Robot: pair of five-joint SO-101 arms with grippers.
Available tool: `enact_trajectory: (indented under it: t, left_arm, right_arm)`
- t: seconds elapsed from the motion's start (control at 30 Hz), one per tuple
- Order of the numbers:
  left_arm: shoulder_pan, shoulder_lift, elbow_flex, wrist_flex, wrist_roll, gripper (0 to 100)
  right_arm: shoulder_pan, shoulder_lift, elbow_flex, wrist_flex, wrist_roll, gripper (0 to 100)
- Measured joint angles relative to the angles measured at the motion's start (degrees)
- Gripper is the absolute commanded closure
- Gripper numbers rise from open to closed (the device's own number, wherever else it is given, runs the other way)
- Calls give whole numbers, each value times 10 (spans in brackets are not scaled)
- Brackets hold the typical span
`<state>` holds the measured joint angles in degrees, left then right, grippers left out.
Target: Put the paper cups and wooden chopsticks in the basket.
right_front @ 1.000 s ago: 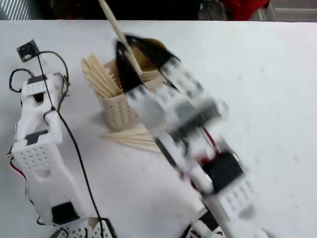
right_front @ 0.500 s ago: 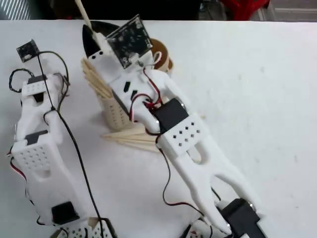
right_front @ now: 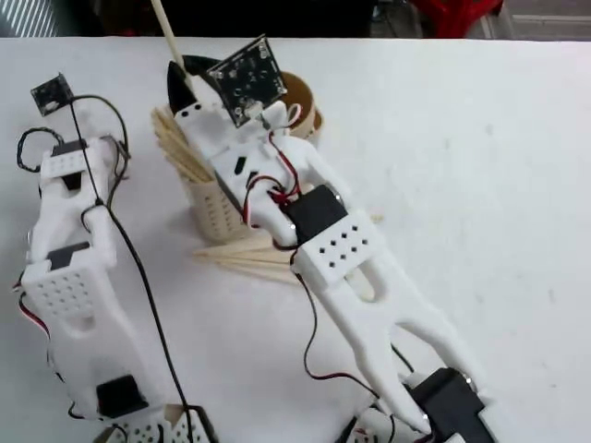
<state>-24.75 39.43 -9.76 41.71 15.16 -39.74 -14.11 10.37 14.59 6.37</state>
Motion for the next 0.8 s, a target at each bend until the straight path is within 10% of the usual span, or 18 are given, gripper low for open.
enact_trajectory:
  t: [0.33,0.53,0.8]
  left_arm:
    - [0,0,0,0,0,840]
    - [0,0,-1,2,0,839]
    - [-21,-8,-118,231,-113,839]
  right_arm:
    - [0,-67,1,179,0,967]
    - [25,-211,0,471,0,981]
    - [255,-386,116,733,142,981]
